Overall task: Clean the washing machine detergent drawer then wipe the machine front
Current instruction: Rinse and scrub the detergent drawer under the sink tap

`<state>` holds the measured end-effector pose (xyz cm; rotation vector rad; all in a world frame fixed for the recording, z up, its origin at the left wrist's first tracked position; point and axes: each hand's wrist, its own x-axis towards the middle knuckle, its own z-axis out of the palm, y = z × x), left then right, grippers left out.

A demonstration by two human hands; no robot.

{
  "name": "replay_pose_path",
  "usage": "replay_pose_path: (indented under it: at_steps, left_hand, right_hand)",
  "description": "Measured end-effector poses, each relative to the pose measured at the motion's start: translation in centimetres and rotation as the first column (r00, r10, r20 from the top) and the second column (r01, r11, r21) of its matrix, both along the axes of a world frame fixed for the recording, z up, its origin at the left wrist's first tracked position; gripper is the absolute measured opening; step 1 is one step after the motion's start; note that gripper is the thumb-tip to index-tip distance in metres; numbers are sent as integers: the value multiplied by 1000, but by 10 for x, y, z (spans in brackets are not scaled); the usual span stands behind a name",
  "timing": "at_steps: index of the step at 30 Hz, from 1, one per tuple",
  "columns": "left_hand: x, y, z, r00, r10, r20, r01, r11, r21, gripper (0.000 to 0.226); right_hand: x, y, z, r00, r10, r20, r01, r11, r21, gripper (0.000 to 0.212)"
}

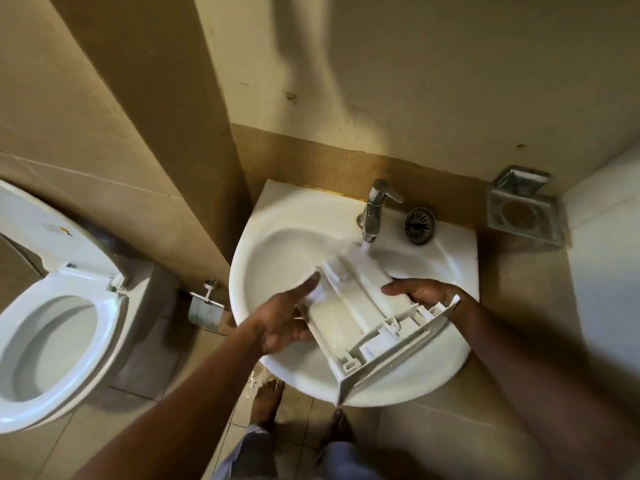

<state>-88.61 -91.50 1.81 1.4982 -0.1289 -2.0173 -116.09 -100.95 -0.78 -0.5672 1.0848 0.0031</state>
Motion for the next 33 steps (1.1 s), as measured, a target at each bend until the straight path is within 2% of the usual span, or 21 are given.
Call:
replay_pose_path:
  at_steps: [2,5,7,10,12,13,15,16,17,18,19,20,21,22,23,24,25,26,29,31,33]
  left_hand:
    - [-22,2,-10,993,109,-45,-107,994,31,44]
    - [-46,7,-27,951,303,-59,-303,953,5,54]
    - [-54,9,-29,910,407,-77,-411,910,-48,50]
    - [-65,15,-24,863,499,-82,-505,857,-102,39]
    - [-67,16,-25,784,608,-121,-619,782,-79,41]
    - [-68,14,-25,739,658,-143,-670,740,-58,42]
    - [-71,9,-26,684,715,-144,-726,686,-45,40]
    - [-74,6,-26,675,724,-142,-736,676,-48,39]
    - [-77,3,-26,672,727,-139,-738,673,-46,39]
    - [-79,1,-28,668,731,-141,-741,670,-41,41]
    - [-79,0,-32,666,735,-129,-743,668,-29,44]
    - [-79,1,-34,667,736,-117,-742,670,-9,48]
    - [-76,2,-37,672,733,-107,-736,677,20,52]
    - [-73,4,-43,679,726,-107,-726,686,47,56]
    - [-69,5,-48,695,711,-108,-709,703,61,59]
    - [-65,6,-55,717,689,-105,-686,724,67,61]
    - [-60,6,-59,745,658,-106,-656,752,61,63]
    - [-56,6,-63,777,620,-108,-619,784,54,65]
    - [-47,7,-64,895,444,-44,-442,896,48,66]
    - [-40,11,-66,934,353,55,-356,932,66,66]
    - [-32,13,-67,946,263,191,-280,957,69,66]
  right_hand:
    - [-5,-14,-1,996,90,-17,-91,995,-30,43]
    - [-11,-40,6,943,319,-98,-326,943,-69,62]
    - [-10,-54,19,837,475,-273,-518,849,-109,63]
    - [7,-63,43,623,610,-490,-742,660,-123,51]
    - [26,-63,54,407,606,-684,-895,416,-164,48]
    - [37,-59,57,328,552,-767,-935,306,-180,46]
    - [59,-46,53,277,409,-869,-955,217,-202,41]
    - [67,-39,49,293,337,-895,-946,235,-221,37]
    - [74,-31,42,355,247,-902,-909,316,-271,34]
    - [79,-25,36,468,102,-878,-812,441,-382,32]
    - [84,-21,28,584,-97,-806,-623,583,-522,32]
    - [90,-17,23,647,-336,-684,-353,663,-660,31]
    - [95,-14,18,643,-551,-531,-35,672,-740,28]
    - [101,-12,15,592,-730,-340,325,603,-729,23]
    - [109,-10,13,484,-864,-141,671,470,-574,21]
    - [117,-9,13,315,-949,15,904,295,-309,22]
    - [123,-8,12,178,-979,103,983,171,-72,22]
    - [129,-10,9,91,-985,149,990,107,97,22]
    - [138,-17,-5,-25,-981,193,942,42,334,19]
    - [143,-17,-10,-28,-959,282,906,95,412,15]
    - [144,-16,-9,7,-922,387,908,168,383,13]
